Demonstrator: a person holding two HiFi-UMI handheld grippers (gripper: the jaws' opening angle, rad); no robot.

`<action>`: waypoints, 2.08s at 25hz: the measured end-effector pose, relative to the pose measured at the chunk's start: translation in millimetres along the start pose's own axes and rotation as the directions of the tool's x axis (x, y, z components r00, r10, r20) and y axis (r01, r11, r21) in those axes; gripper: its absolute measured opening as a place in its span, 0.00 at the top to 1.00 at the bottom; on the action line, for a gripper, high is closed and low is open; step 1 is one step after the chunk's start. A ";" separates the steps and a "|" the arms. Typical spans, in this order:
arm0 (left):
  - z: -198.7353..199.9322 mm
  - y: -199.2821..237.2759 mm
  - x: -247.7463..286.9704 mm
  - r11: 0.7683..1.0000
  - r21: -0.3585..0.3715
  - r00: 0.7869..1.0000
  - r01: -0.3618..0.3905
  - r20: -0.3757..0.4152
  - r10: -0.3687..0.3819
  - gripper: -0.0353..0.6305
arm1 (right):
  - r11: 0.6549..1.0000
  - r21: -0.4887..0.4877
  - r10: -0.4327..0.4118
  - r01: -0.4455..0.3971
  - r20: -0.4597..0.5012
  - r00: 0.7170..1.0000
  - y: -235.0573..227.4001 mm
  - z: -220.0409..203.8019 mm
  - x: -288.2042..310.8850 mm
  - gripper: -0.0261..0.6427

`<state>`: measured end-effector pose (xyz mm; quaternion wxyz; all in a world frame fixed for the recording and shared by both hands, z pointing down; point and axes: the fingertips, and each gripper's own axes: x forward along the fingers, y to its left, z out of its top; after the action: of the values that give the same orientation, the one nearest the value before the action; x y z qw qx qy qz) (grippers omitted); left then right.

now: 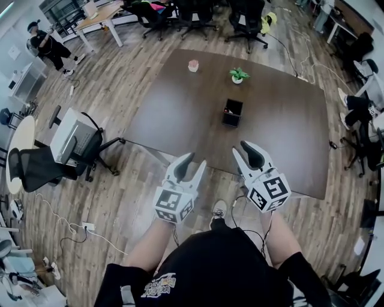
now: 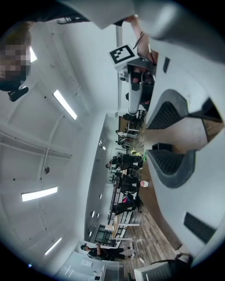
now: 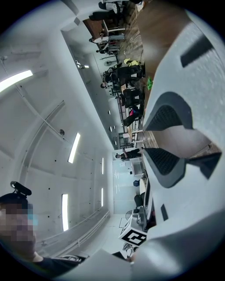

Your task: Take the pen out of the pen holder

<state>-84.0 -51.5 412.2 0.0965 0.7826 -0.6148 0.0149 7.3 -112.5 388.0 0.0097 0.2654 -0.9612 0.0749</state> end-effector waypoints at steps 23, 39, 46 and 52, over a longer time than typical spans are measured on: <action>8.4 21.3 141.1 1.000 0.015 1.000 0.002 -0.002 -0.002 0.76 | 0.999 0.042 -0.003 0.004 -0.018 1.000 -115.1 -0.6 50.7 0.76; -28.3 66.5 210.8 0.995 0.031 0.995 0.092 -0.052 -0.090 0.76 | 0.984 0.078 -0.158 0.160 -0.033 0.987 -139.2 -6.7 86.6 0.77; -59.6 81.6 247.2 0.988 0.041 0.984 0.150 -0.102 -0.145 0.76 | 0.964 0.094 -0.242 0.247 -0.063 0.968 -150.1 -17.2 99.5 0.77; -88.6 88.9 271.6 0.979 0.035 0.967 0.200 -0.171 -0.191 0.76 | 0.946 0.107 -0.298 0.307 -0.091 0.950 -162.3 -28.3 106.6 0.77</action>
<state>-95.2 -317.1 549.4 0.1282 0.8377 -0.5238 0.0864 -1.8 -300.2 444.7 0.0407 0.4067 -0.9019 0.1396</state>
